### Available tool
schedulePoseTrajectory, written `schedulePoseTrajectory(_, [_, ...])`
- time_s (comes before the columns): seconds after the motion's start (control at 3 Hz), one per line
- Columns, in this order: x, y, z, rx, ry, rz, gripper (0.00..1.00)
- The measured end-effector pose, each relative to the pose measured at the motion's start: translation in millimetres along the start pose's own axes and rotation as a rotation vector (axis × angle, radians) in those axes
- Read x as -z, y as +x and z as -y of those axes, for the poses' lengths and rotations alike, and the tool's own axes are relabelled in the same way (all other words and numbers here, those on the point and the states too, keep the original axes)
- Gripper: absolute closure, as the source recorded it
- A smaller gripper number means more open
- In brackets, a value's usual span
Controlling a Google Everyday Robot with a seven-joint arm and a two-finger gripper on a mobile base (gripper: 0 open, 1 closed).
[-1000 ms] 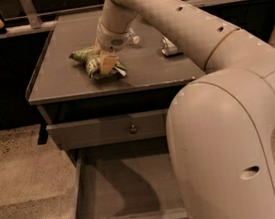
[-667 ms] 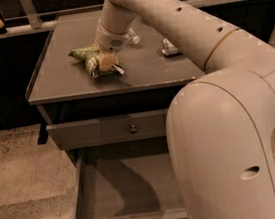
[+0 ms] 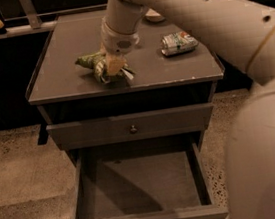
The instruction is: Place green jalapeno chip bag into middle drawer
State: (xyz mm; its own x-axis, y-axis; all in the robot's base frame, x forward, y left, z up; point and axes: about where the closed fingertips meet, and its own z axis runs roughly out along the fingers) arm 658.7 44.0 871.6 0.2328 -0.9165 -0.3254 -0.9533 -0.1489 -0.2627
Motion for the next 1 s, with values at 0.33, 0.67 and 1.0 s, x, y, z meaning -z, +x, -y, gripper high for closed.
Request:
schedulePoseTrajectory(0.33, [38, -8, -59, -0.043, 0.011, -0.024, 1.00])
schedulePoseTrajectory(0.67, [65, -2, -121, -0.134, 0.030, -0.059, 1.00])
schedulePoseTrajectory(1.0, [66, 20, -175, -0.237, 0.018, -0.113, 1.00])
